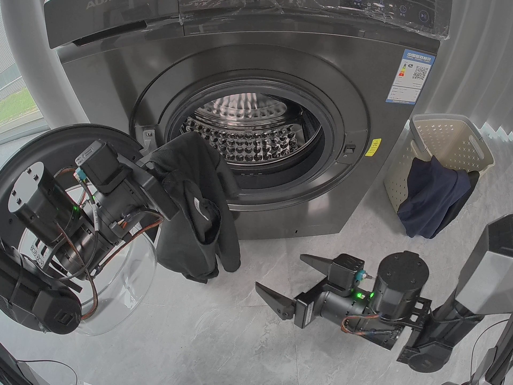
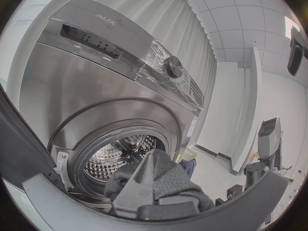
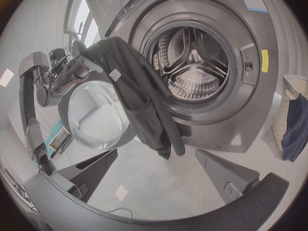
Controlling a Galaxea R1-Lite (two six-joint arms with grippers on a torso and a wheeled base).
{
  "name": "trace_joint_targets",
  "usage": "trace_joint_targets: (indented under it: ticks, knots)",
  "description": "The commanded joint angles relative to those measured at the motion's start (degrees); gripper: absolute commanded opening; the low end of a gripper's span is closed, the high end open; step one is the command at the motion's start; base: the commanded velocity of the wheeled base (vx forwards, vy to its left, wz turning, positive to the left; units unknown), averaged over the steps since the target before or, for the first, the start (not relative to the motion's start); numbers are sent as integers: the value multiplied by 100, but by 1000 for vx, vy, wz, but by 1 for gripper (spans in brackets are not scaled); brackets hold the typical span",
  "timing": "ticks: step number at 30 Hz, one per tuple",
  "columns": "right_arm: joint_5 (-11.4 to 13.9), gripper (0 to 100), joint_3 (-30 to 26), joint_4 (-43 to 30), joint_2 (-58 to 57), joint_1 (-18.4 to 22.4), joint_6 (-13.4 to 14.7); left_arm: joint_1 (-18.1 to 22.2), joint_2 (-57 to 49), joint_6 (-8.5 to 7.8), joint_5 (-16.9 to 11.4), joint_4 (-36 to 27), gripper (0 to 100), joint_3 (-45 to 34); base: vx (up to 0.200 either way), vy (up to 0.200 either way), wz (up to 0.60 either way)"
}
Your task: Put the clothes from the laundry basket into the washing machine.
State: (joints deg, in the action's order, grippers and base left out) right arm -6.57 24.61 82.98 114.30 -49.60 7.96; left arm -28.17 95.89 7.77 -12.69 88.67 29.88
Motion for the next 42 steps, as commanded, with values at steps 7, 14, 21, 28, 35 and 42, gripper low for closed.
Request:
trace_joint_targets:
  ticks: [7, 14, 21, 28, 35, 42]
  knots:
    - [244, 100, 694, 210, 699, 100, -119, -22, -53, 14, 3, 1, 0, 18, 0, 0, 0]
    - [253, 100, 1028, 201, 954, 56, -137, -48, -35, 6, 3, 1, 0, -8, 0, 0, 0]
    - [262, 100, 1538, 210, 1305, 100, -154, -57, -35, -3, 3, 1, 0, -26, 0, 0, 0]
    - [262, 100, 1951, 218, 1595, 109, -163, -57, -35, -12, 3, 1, 0, -44, 0, 0, 0]
    - [332, 100, 2162, 227, 1780, 65, -172, -57, -35, -12, 3, 1, 0, -52, 0, 0, 0]
    - [393, 100, 2566, 139, 1947, 214, -198, -57, -35, -12, 3, 1, 0, -52, 0, 0, 0]
